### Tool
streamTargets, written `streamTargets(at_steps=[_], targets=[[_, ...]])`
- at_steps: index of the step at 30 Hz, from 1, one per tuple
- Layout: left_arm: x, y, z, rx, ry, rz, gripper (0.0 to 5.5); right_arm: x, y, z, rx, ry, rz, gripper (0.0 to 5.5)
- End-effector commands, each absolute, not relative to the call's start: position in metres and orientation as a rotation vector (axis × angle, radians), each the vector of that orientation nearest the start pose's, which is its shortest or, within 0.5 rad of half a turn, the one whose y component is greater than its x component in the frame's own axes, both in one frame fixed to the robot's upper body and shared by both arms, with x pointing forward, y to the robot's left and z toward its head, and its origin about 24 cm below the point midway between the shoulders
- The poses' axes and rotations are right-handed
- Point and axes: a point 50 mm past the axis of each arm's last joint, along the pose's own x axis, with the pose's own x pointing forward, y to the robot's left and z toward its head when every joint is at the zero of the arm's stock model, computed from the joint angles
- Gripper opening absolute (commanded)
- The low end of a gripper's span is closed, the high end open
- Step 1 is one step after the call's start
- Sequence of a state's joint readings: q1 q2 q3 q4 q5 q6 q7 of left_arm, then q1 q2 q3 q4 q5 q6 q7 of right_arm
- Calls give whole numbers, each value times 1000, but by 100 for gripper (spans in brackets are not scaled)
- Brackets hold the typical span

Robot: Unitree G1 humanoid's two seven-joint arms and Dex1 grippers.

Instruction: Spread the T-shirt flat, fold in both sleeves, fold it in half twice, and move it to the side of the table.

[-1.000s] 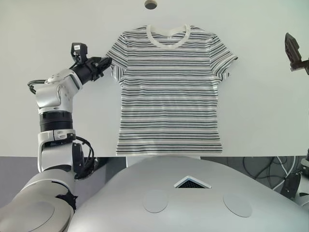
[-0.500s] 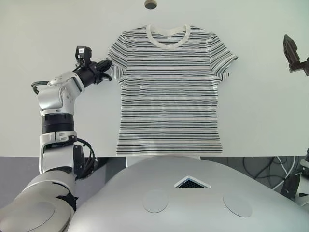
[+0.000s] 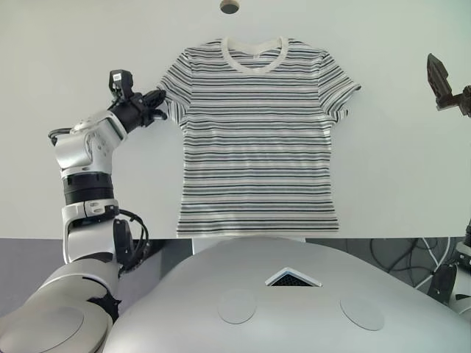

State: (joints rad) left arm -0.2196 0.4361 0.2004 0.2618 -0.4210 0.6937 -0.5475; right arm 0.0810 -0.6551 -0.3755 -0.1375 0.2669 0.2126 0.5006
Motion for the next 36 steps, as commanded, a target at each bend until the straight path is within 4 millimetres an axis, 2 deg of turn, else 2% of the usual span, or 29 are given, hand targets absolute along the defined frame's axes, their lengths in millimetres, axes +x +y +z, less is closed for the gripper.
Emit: streamTargets(at_steps=[1,7,14,26,36], targets=[[270,245,30,-276,574,-323,3,225,-305,119,-404,101,187,437],[271,239,35,-275,551,-317,3,225,-303,116,-413,108,195,437],[276,209,49,-188,552,-396,3,226,-296,110,-411,114,213,437],[292,179,70,-129,567,-460,3,224,-285,96,-384,130,227,437],[296,139,47,-11,669,-505,3,225,-282,87,-371,144,232,437]])
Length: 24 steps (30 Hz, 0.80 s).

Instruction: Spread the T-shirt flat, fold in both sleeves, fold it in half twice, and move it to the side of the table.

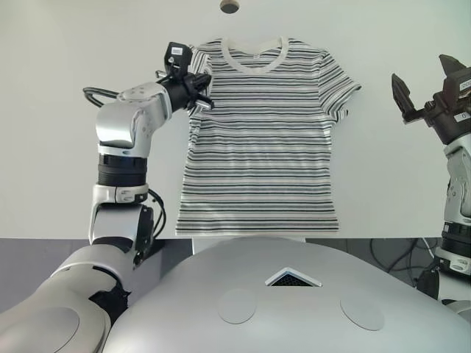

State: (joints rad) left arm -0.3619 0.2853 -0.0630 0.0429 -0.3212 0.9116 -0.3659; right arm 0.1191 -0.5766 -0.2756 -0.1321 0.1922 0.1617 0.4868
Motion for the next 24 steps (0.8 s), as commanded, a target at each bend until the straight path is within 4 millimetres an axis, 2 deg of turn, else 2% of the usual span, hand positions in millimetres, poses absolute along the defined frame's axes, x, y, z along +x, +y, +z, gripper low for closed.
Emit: streamTargets(at_steps=[1,2,5,8,10,14,17,24], targets=[[295,136,43,28,682,-514,3,225,-282,87,-370,144,233,437],[293,135,38,49,701,-517,3,225,-282,86,-370,144,235,437],[290,135,32,72,721,-516,71,225,-281,83,-366,149,240,437],[291,134,38,33,708,-524,127,225,-278,79,-359,153,242,437],[291,130,48,-54,689,-571,162,225,-276,75,-353,157,245,437],[269,118,67,-91,653,-788,162,228,-274,68,-348,170,256,437],[251,114,64,-54,680,-882,162,233,-272,65,-347,172,266,437],[230,121,68,49,594,-976,162,237,-274,60,-307,193,268,437]])
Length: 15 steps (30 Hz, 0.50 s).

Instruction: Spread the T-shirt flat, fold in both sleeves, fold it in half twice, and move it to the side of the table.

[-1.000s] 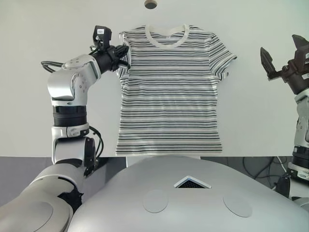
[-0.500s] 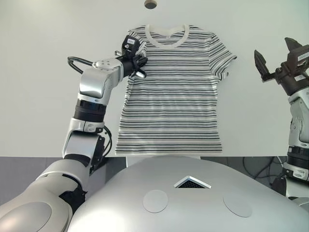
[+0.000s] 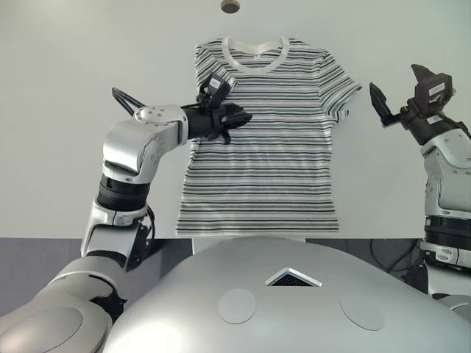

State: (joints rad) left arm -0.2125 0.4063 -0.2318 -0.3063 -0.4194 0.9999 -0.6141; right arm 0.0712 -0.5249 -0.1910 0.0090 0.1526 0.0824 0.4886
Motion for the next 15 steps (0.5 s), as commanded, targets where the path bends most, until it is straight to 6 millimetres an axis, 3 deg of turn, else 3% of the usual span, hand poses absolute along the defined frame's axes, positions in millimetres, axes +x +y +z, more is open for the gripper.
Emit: streamTargets(at_steps=[1,5,8,11,15], targets=[[229,123,76,53,517,-978,162,237,-276,55,-258,225,263,437],[221,135,131,-76,118,-927,162,250,-286,52,26,316,259,437],[232,168,167,-217,-102,-754,162,263,-289,55,215,367,280,437],[246,198,168,-290,-129,-591,162,270,-284,54,375,414,324,437],[256,202,149,-270,-47,-528,162,270,-268,52,443,503,406,437]])
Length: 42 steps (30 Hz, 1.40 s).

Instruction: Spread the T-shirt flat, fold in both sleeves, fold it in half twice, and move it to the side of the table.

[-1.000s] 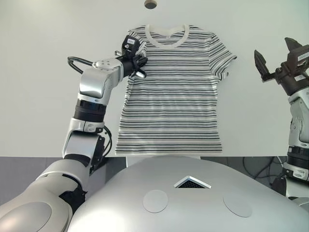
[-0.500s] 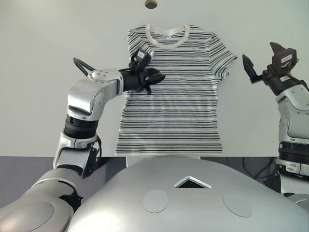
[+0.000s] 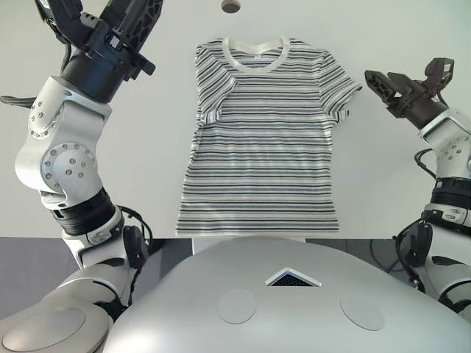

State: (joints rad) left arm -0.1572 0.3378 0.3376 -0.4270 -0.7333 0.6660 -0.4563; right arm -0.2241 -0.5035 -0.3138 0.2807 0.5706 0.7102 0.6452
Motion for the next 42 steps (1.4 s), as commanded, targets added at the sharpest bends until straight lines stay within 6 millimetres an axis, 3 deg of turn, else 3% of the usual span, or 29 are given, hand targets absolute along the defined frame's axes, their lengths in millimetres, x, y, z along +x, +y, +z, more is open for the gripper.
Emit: streamTargets(at_steps=[1,7,13,16,21,30,42], targets=[[258,201,147,-266,-39,-523,162,269,-267,52,435,518,413,437],[259,202,141,-215,-25,-482,162,267,-262,44,369,582,419,437],[255,201,136,-194,-16,-464,162,276,-275,34,229,600,290,437],[254,202,134,-191,-9,-459,162,279,-282,31,219,599,250,437],[254,201,133,-188,0,-460,162,282,-274,30,250,588,275,437],[253,200,131,-180,17,-463,165,284,-255,38,278,571,351,250],[248,202,129,-171,26,-453,165,280,-260,35,226,584,319,16]])
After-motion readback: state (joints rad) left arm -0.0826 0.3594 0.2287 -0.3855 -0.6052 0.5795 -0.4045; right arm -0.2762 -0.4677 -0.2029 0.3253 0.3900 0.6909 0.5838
